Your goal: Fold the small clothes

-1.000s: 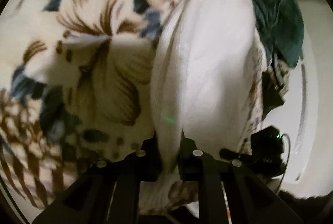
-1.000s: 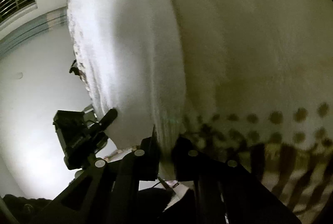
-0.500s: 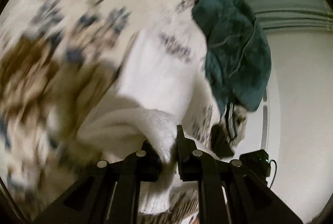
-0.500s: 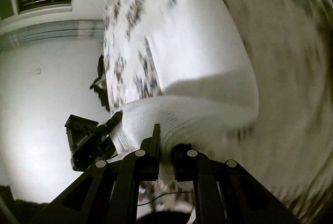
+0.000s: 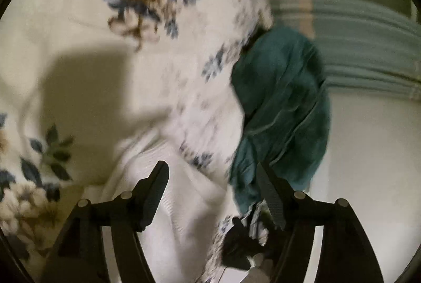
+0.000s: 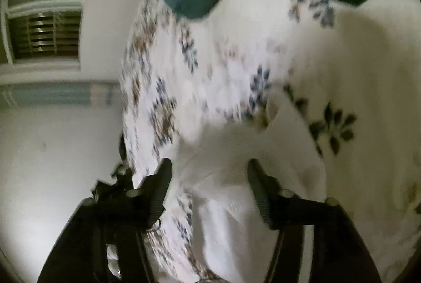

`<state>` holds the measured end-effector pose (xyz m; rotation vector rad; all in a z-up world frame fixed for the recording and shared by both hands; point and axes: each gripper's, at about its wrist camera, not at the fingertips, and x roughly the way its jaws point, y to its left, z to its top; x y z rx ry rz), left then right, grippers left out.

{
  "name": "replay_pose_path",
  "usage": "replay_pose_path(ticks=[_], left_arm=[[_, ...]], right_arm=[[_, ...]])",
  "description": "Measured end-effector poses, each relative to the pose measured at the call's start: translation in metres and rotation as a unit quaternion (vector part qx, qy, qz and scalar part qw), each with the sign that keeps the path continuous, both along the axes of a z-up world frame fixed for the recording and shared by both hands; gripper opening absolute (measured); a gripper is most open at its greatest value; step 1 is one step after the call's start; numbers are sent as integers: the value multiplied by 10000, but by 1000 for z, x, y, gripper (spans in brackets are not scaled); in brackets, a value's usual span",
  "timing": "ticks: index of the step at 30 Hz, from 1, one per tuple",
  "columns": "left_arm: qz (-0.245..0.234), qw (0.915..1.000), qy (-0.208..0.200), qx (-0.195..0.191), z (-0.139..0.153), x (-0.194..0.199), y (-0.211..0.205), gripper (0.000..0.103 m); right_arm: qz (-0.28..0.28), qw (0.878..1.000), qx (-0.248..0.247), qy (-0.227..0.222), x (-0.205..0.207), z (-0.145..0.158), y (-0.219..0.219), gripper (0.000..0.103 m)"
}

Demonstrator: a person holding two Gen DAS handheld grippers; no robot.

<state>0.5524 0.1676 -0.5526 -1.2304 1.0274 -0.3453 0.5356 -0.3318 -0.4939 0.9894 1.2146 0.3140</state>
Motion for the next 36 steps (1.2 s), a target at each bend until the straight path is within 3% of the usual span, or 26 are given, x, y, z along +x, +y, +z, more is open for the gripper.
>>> replay_pose_path(ticks=[1,3,4,6,7,10,12,13,15,18,20,22,23,25,26,28,30,31,32,34,36], left_arm=[[-39,9999,-34,146,3,-3,4,67],[-308,9962,-112,803,9,-10,3,67],[-625,9886,-148,1362,11,-13,-4,67],[-1197,9702,-104,2102,5,-10,-26,67],[-1385,9634,-60,2296,-2,-10,-34,67],[-1981,9425,33,2693,-30,4,-73,65],[-2062,9346,-12,2899,-41,11,-86,23],[-2084,9306,38,3009,-43,13,-89,8],[-1731,9350,-120,3092,-31,9,-79,8],[-1203,9476,-264,2949,-9,-3,-52,7],[-1058,9491,-178,2962,-8,-9,-36,7],[-1001,9492,123,2980,-23,-2,-28,6],[-982,9455,303,3088,-33,3,-27,1],[-969,9425,652,3132,-53,14,-22,0],[-930,9450,774,3039,-59,16,-16,0],[-1022,9573,742,2602,-61,18,-12,3],[-1127,9587,567,2547,-50,18,-15,4],[-1206,9592,483,2510,-47,20,-18,12],[-1317,9592,411,2469,-45,24,-23,35],[-1522,9554,419,2497,-47,34,-34,67],[-1769,9510,481,2488,-57,44,-50,66]], right_arm=[[-37,10000,29,-72,-5,2,-3,62],[-47,9997,-238,-35,-25,8,-14,62],[-14,9988,-494,-14,-34,9,-16,62],[169,9939,-1082,151,-42,5,-13,62],[302,9900,-1355,261,-45,0,-9,62],[581,9868,-1460,394,-45,-21,2,61],[667,9860,-1467,424,-37,-34,8,41],[707,9850,-1515,425,-31,-40,13,11],[741,9828,-1654,347,-23,-42,17,9],[813,9798,-1830,-3,-22,-21,21,7],[831,9793,-1844,-100,-20,-11,21,7],[863,9766,-1969,-54,-11,-12,22,7],[860,9751,-2045,15,-5,-15,23,7],[796,9686,-2343,245,8,-28,23,7],[801,9670,-2390,377,12,-35,22,7],[972,9671,-2252,680,20,-51,21,8],[1122,9704,-2026,688,22,-50,22,14],[1172,9719,-1945,626,22,-46,21,26],[1183,9729,-1906,557,22,-43,20,44],[1093,9764,-1824,384,24,-38,16,58],[1061,9777,-1749,471,31,-44,17,58]])
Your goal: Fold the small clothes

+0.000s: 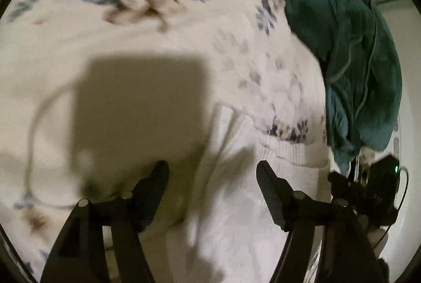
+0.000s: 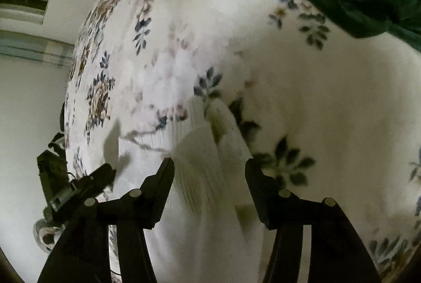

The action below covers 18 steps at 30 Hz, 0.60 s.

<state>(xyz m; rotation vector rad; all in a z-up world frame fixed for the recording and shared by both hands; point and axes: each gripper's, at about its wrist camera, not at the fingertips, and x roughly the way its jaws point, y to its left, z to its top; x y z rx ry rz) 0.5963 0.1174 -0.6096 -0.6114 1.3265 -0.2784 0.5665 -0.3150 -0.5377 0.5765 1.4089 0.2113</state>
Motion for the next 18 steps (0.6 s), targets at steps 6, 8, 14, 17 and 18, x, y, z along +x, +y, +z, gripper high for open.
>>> replay_pose_path(ticks=[6,8,14,17,18], left_arm=[[-242,9963,-580,582,21,-1,-23,7],[91,9957,-678,623,26,-8,-6,7],[159,9998,79,83,-11,-8,17,13],[270,9991,91,-325,4,-24,27,24],[342,9984,26,-445,9,-31,29,25]], right_arm=[[346,9992,-192,-36,18,-6,28,16],[443,9983,-157,-348,19,9,34,14],[500,9980,-307,244,35,-21,36,27],[370,9992,-127,110,17,1,20,45],[339,9994,-109,11,7,8,13,45]])
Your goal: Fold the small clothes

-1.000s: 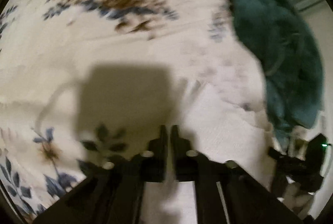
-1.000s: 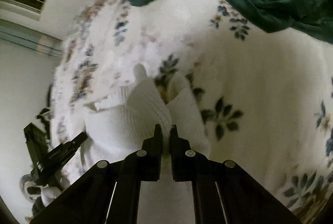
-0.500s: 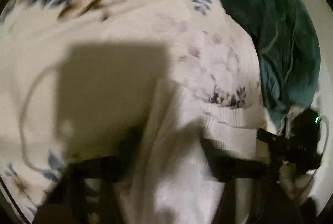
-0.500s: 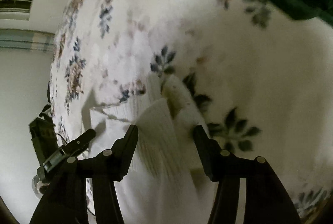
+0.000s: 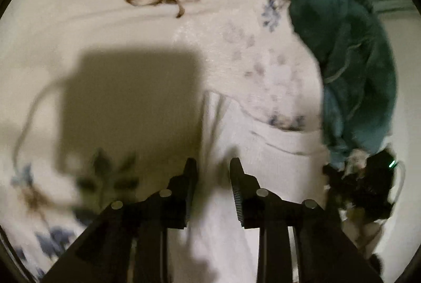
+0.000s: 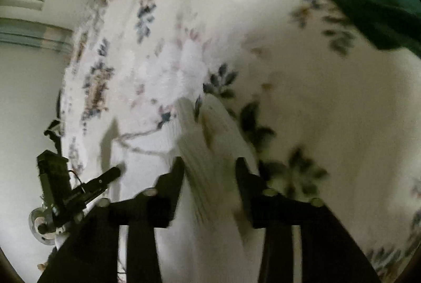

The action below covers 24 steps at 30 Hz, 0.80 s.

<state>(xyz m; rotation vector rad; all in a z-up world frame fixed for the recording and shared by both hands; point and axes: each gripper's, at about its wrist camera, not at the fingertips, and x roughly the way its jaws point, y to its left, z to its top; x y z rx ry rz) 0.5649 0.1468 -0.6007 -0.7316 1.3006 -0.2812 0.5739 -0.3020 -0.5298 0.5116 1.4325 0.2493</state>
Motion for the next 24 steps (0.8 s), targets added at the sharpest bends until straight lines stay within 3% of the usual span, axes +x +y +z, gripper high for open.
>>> replay_pose_path(ticks=[2,6,7,8,11,13,15,18,19,20,21,22,23,24], left_arm=[[97,9999,-43,-118,6,-19,2,33],[-24,9999,-7,-137,1,-36,-16,31],[-27,9999,-104,44,2,-38,-21,26],[-28,9995,-190,259,3,-39,-22,5],[189,9982,-161,539,-3,-40,-10,5],[228,9984,-35,511,-11,-39,-4,5],[44,9984,-57,557,-7,-39,-9,5],[37,9999,-77,133,7,-45,-5,11],[71,9999,-87,-17,11,-46,-3,23],[105,9998,-148,-100,15,-49,1,48],[140,9995,-217,-175,17,-52,3,63],[200,9989,-253,-354,15,-58,7,79],[233,9983,-201,-502,9,-61,9,79],[232,9970,-67,-733,-1,-65,8,79]], right_arm=[[-63,9999,125,-68,-24,8,-13,49],[-155,9969,546,545,-63,-15,-22,49],[-179,9959,638,612,-69,-21,-23,40],[-179,9958,665,606,-73,-24,-20,7],[-285,9982,415,339,-81,-21,-19,6],[-557,9982,22,220,-83,-18,-29,5],[-598,9975,-90,365,-81,-25,-30,5],[-325,9990,-82,295,-80,-18,-17,7],[-292,9991,9,305,-78,-14,-16,9],[-260,9990,126,345,-77,-12,-17,18],[-225,9987,249,385,-77,-9,-19,26],[-208,9984,408,341,-77,-5,-23,51],[-204,9982,491,287,-79,-2,-27,68],[-198,9977,590,268,-82,-3,-30,69]])
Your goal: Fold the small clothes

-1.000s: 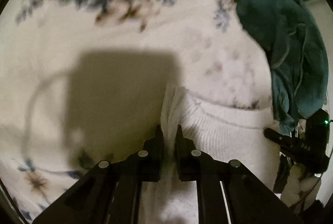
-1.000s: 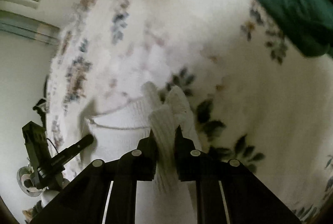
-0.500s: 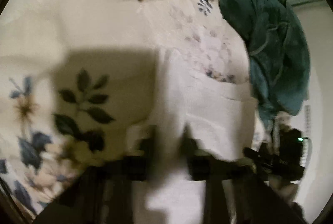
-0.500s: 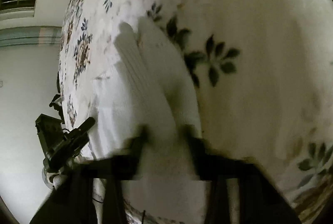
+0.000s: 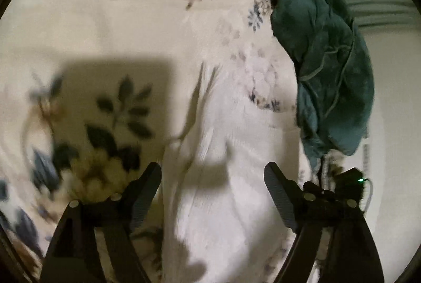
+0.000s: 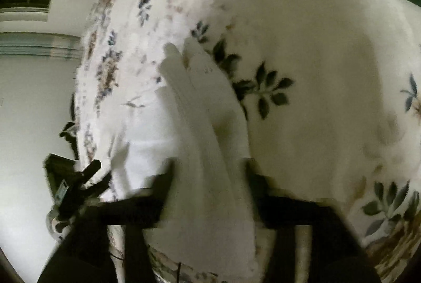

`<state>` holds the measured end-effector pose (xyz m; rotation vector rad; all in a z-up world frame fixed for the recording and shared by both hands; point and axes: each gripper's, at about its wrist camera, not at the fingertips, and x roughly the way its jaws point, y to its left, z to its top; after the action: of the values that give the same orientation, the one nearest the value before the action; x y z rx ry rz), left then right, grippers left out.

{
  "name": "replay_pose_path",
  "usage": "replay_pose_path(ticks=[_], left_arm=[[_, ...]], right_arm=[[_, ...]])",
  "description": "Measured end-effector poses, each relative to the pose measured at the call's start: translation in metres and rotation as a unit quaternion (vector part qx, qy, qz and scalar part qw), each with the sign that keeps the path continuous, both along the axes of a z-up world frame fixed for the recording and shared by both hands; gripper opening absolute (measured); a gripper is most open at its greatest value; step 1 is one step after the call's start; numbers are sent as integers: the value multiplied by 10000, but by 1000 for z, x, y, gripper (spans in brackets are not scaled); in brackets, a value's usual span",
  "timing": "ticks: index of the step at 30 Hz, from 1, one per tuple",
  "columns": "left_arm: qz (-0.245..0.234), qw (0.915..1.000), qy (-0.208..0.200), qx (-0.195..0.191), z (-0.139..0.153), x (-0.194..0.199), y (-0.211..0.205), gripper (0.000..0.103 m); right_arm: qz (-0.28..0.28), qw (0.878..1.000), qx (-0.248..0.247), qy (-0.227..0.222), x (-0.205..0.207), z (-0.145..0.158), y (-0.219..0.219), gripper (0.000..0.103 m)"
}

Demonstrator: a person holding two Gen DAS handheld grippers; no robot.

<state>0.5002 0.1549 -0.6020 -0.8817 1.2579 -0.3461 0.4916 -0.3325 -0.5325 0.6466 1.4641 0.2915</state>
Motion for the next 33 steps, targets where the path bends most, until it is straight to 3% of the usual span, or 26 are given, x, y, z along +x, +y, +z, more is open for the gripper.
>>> replay_pose_path(ticks=[5,9,15,21,23,24,25,26,28,33], left_arm=[[-270,9964,519,-614,-49,-9,-22,79],[-362,9963,468,-628,-54,-6,-32,80],[-538,9953,500,-630,-54,-1,-35,80],[-552,9945,574,-677,-58,1,-37,83],[-587,9952,480,-612,-55,0,-39,83],[-615,9958,382,-560,-52,-1,-41,80],[-651,9964,213,-497,-47,-4,-43,50],[-667,9965,154,-488,-45,-6,-43,36],[-606,9972,-60,-426,-34,-10,-42,29],[-609,9974,-327,-220,-8,-12,-45,26]], right_arm=[[209,9937,919,598,-21,-46,2,80],[264,9868,1409,757,-31,-88,15,88],[117,9806,1865,586,-29,-96,27,93],[484,9853,1535,569,-22,-94,59,92],[499,9870,1430,544,-21,-93,64,84],[475,9878,1383,535,-22,-92,64,73],[459,9885,1347,509,-23,-91,63,64],[431,9892,1322,471,-24,-89,61,61],[383,9906,1249,401,-29,-83,58,51],[434,9936,1029,162,-32,-58,68,46]])
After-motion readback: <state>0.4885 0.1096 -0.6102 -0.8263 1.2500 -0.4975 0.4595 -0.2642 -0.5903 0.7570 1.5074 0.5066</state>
